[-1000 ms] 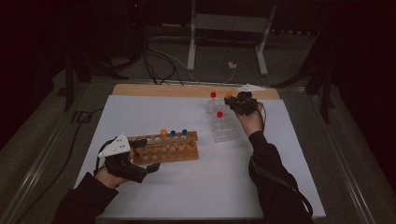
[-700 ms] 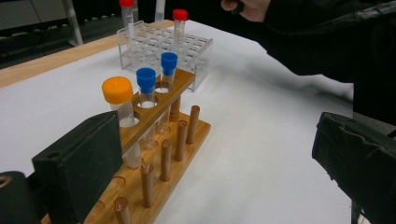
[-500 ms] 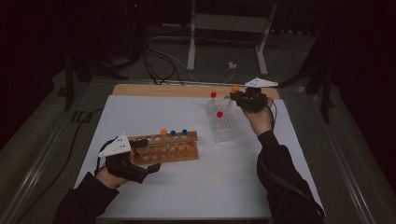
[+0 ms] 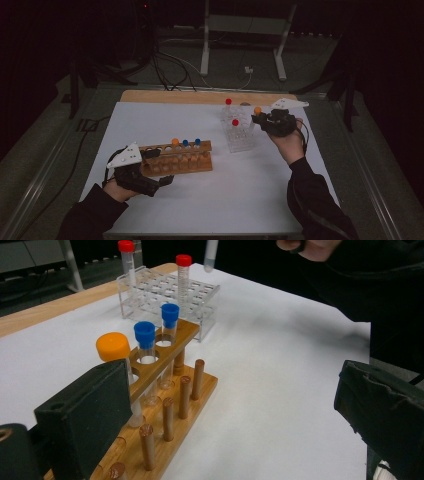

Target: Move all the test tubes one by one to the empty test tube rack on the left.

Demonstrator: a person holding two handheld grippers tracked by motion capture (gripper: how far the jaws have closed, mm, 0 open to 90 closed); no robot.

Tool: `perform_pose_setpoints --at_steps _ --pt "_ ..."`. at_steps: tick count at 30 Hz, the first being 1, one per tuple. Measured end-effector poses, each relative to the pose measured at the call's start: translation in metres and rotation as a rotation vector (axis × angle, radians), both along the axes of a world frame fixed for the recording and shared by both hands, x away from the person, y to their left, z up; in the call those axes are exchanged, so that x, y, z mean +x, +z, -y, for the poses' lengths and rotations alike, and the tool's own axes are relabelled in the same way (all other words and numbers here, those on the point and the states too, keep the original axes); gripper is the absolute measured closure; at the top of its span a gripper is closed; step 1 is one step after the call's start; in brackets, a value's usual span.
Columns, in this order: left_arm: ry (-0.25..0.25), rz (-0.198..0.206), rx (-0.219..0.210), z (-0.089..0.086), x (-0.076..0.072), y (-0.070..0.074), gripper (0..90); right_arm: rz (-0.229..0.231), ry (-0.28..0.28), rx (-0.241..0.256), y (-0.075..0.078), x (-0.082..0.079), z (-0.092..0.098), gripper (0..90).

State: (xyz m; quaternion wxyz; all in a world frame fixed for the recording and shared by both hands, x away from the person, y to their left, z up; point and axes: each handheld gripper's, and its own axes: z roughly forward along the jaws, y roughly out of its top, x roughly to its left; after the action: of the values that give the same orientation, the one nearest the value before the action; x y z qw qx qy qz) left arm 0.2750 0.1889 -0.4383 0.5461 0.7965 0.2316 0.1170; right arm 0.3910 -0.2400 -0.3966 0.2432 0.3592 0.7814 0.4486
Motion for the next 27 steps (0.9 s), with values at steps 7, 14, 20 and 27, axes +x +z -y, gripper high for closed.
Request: perform_pose_setpoints --at_steps 7,14,20,27 --pt "-0.014 0.0 0.005 0.005 0.0 0.001 2.7 -0.02 0.055 0.014 -0.008 -0.034 -0.001 74.5" --pt "-0.034 -0.006 0.012 0.012 -0.002 0.001 2.7 -0.04 0.122 0.017 -0.02 -0.06 -0.013 74.5" --pt "-0.055 -0.005 0.021 0.02 -0.003 0.002 2.7 -0.056 0.184 0.007 -0.032 -0.077 -0.029 74.4" --pt "-0.08 -0.001 0.022 0.031 -0.002 0.005 2.7 -0.075 0.248 -0.004 -0.039 -0.088 -0.045 74.5"
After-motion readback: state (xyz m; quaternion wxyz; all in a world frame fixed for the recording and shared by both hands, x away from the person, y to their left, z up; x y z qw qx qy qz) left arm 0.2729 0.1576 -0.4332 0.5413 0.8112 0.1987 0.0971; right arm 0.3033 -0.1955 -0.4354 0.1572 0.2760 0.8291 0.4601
